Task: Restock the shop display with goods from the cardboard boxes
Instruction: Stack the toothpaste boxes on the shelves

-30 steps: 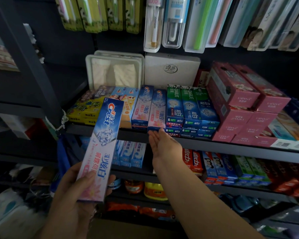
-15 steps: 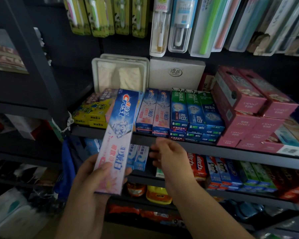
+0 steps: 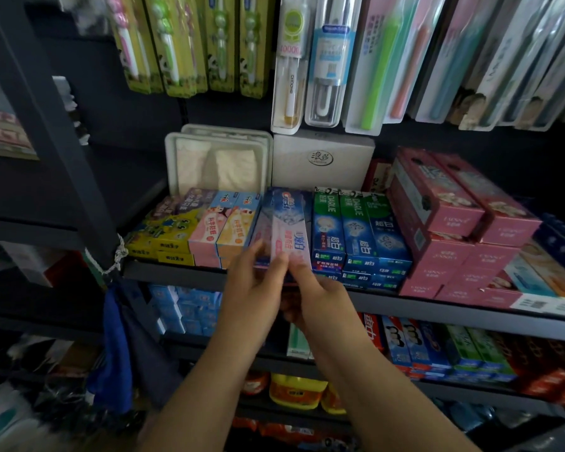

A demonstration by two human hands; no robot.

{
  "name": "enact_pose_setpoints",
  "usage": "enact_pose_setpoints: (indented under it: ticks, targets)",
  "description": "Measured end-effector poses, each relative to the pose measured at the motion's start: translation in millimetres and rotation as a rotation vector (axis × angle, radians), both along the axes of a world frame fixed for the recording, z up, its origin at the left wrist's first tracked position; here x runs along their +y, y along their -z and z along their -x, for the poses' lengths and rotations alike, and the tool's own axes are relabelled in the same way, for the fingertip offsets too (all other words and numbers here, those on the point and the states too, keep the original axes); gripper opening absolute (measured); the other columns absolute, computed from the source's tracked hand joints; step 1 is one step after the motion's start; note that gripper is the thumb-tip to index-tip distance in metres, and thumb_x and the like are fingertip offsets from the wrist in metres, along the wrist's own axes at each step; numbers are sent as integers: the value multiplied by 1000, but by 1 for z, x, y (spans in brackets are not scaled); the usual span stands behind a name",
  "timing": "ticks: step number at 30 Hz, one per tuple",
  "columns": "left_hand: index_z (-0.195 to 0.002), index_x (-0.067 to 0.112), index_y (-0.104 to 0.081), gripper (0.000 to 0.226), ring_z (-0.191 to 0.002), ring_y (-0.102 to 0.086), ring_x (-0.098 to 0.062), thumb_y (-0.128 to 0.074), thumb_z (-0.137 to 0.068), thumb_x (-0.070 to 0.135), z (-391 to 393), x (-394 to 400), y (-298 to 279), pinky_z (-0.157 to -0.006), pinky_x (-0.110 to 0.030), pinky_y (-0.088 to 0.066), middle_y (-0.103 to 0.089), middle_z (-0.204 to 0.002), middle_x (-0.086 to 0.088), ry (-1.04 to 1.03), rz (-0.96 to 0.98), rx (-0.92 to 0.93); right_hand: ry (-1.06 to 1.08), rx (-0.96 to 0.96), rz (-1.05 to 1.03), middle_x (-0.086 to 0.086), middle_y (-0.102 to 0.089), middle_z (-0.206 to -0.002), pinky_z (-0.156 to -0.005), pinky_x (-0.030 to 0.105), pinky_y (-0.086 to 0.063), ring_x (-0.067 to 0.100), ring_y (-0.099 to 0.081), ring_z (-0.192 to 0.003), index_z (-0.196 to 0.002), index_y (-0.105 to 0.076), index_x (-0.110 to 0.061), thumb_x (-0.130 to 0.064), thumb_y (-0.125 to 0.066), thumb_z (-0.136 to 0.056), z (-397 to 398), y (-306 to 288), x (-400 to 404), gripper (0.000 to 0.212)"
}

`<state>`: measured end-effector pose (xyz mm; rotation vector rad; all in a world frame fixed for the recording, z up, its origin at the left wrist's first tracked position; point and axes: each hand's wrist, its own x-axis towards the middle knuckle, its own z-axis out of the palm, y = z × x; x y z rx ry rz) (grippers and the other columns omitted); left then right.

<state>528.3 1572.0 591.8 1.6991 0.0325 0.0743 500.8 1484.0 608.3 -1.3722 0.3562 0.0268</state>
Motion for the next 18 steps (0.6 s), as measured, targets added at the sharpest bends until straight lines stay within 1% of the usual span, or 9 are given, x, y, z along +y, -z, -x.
enact_pose_setpoints:
  ticks: [1,3,5,6,8,10,13,16,18]
  targets:
    - [-128,31,-52,42,-113,-56,-11,-58,-88,44,-2,4,3,-98,-37,-49,-55,-128,4,6,-68,-40,20,14,-67,16,-74,-90,-77,36,-55,22,-67,-79,-91,-70,-8,-33,-57,-95,-4,0,0,28]
    - [-125,38,-52,39,-114,-56,-8,-62,-89,30,-3,10,9,-99,-37,-48,-57,-126,7,59,-142,-113,55,18,-258,12,-75,-86,-81,32,-56,17,-71,-78,-91,-70,-6,-26,-58,-94,-7,3,1,23]
    - [-126,40,-50,44,-115,-54,-6,-62,-90,18,-4,12,14,-101,-33,-47,-55,-126,12,118,-267,-216,87,29,-382,7,-76,-81,-77,26,-57,13,-72,-75,-92,-68,-6,-23,-57,-95,-4,8,-1,20]
    - [-130,36,-51,48,-118,-52,-6,-62,-90,12,-7,11,16,-103,-30,-44,-53,-125,13,128,-356,-291,96,45,-396,7,-76,-81,-75,24,-56,12,-73,-76,-93,-66,-7,-22,-56,-96,0,11,-2,18]
    - [-135,25,-52,51,-121,-47,-8,-62,-89,6,-15,9,17,-103,-18,-33,-53,-126,7,124,-531,-434,87,112,-343,8,-75,-82,-71,24,-56,15,-73,-77,-95,-63,-9,-21,-55,-96,13,19,-8,15]
    - [-137,19,-51,51,-123,-47,-12,-62,-89,4,-23,7,14,-100,-13,-27,-56,-131,0,123,-628,-483,59,188,-232,8,-74,-77,-67,26,-55,17,-70,-73,-97,-64,-8,-19,-55,-96,28,26,-18,15]
    - [-136,15,-52,50,-124,-51,-18,-62,-89,2,-32,6,9,-98,-14,-29,-57,-133,-4,117,-701,-491,52,253,-81,6,-73,-71,-60,27,-49,17,-65,-67,-98,-69,-12,-20,-54,-96,49,36,-37,17]
    - [-133,16,-54,48,-110,-55,-26,-61,-88,1,-38,6,6,-86,-24,-39,-63,-116,-10,106,-780,-500,61,257,-2,8,-72,-72,-67,33,-49,21,-65,-70,-96,-70,-11,-19,-56,-94,65,47,-59,16]
    - [-132,16,-54,47,-103,-54,-28,-61,-88,0,-40,5,6,-79,-29,-39,-63,-105,-12,104,-807,-501,64,277,48,9,-72,-72,-70,35,-49,23,-65,-72,-93,-70,-11,-20,-59,-92,75,55,-70,15]
